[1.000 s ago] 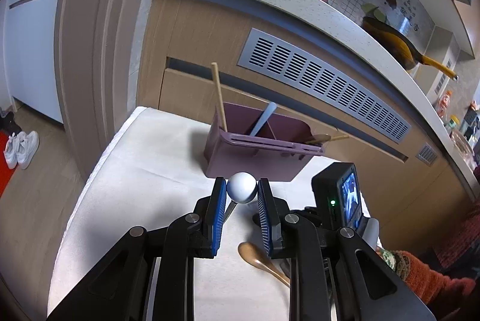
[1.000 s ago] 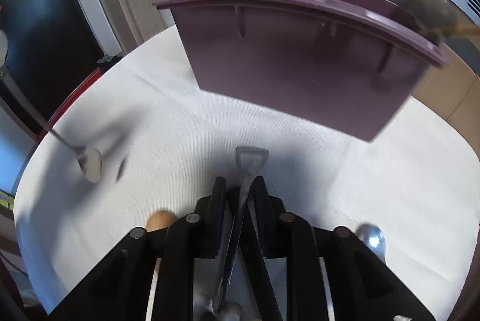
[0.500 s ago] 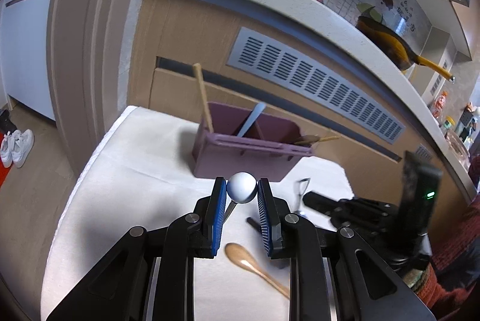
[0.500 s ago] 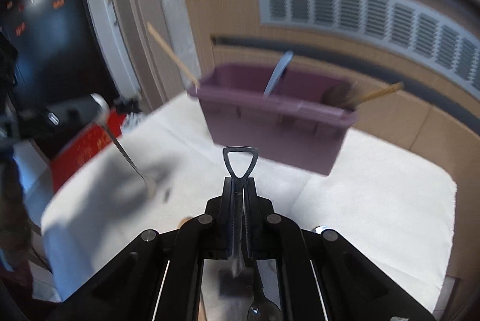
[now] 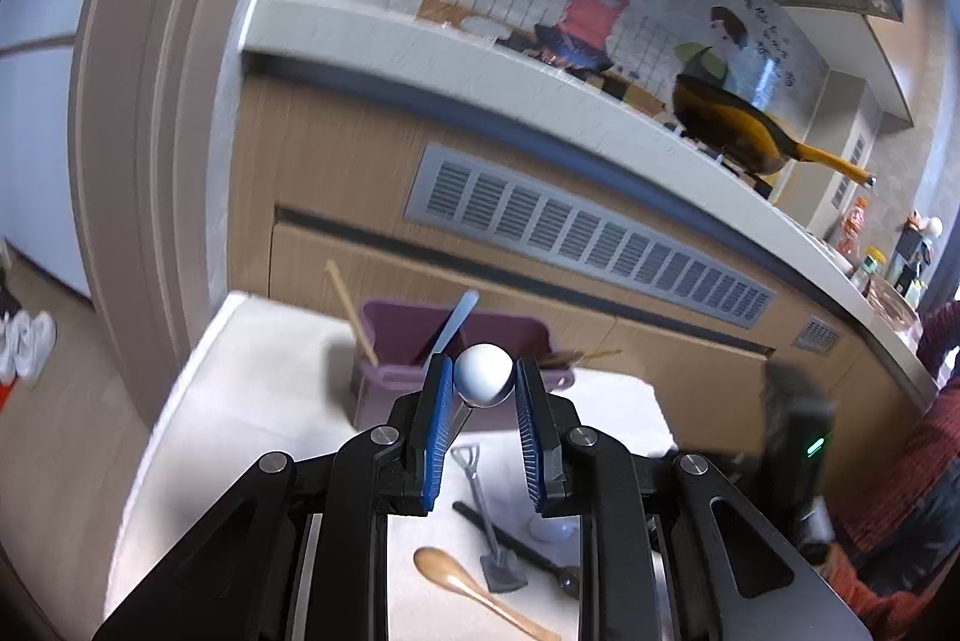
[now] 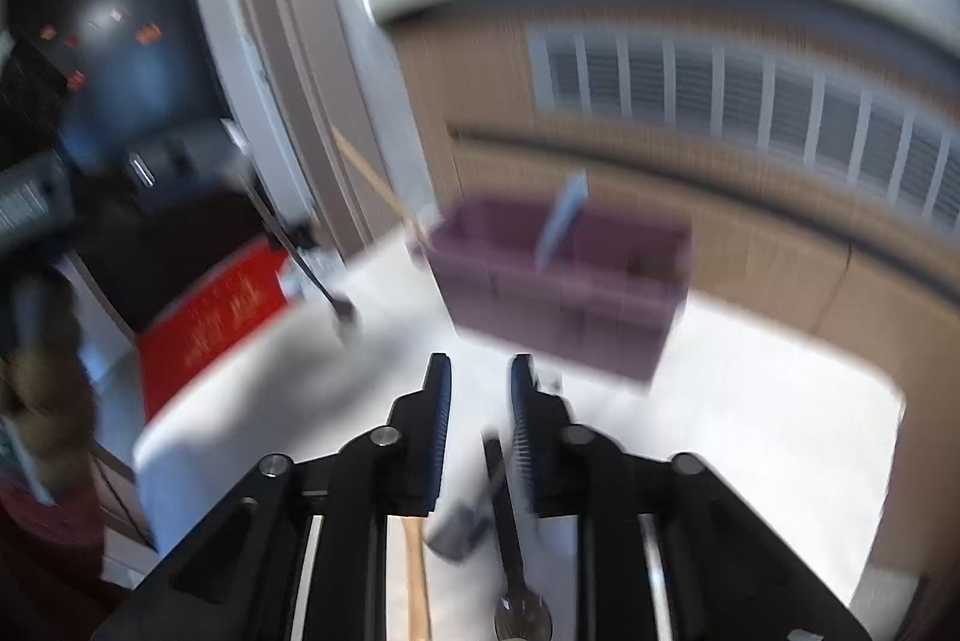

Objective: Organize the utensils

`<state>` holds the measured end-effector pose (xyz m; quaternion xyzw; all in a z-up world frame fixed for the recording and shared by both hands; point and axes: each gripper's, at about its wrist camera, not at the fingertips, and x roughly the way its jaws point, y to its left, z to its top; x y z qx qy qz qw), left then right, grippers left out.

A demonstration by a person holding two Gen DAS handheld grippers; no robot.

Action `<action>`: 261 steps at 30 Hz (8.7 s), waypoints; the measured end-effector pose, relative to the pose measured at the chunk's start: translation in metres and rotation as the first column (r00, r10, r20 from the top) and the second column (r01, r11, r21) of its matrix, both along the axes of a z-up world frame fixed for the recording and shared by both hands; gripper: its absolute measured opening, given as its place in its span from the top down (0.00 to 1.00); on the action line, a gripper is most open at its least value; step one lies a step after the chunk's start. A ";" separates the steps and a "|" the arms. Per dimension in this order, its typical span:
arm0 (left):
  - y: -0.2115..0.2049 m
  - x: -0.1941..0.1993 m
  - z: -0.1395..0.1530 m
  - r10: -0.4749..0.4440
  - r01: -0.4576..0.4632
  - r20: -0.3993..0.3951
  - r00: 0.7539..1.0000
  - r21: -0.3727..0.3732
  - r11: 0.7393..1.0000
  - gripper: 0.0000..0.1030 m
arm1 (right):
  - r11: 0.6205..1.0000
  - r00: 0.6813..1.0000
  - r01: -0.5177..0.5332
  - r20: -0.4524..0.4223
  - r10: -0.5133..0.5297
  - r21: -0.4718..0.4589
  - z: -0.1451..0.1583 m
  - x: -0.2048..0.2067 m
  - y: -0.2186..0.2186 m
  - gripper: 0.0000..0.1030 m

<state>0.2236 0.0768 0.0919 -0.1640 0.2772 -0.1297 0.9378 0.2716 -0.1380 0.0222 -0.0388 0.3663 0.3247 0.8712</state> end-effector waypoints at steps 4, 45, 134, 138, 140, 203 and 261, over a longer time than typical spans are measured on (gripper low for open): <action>0.006 -0.001 -0.020 0.009 -0.008 -0.043 0.999 0.013 1.000 0.79 | 0.999 0.988 -0.019 -0.155 0.013 -0.041 -0.055 -0.007 0.004 0.80; -0.004 0.022 0.063 -0.062 0.064 0.121 0.991 -0.015 0.998 0.79 | 0.978 0.924 0.118 0.341 -0.171 0.172 0.127 0.003 -0.013 1.00; -0.002 0.144 0.009 -0.036 0.038 0.032 0.999 -0.082 0.996 0.79 | 0.958 0.899 0.135 0.376 -0.226 0.254 0.073 0.124 0.022 0.75; -0.003 0.147 -0.006 -0.043 0.040 -0.031 0.999 -0.091 0.995 0.64 | 0.976 0.944 0.123 0.283 -0.170 0.178 0.060 0.131 0.023 0.74; -0.001 0.140 -0.007 -0.036 0.033 -0.025 0.999 -0.105 0.994 0.47 | 0.987 0.970 0.109 0.202 -0.132 0.122 0.059 0.133 0.022 0.74; -0.077 0.011 -0.171 -0.038 0.292 -0.509 0.860 0.429 0.855 0.44 | 0.967 0.977 0.193 -0.059 -0.205 -0.169 -0.058 0.007 -0.062 0.90; -0.007 0.071 0.093 0.054 -0.066 0.231 0.971 0.047 0.997 0.70 | 0.932 0.819 0.185 0.476 -0.321 0.311 0.155 0.036 -0.009 0.89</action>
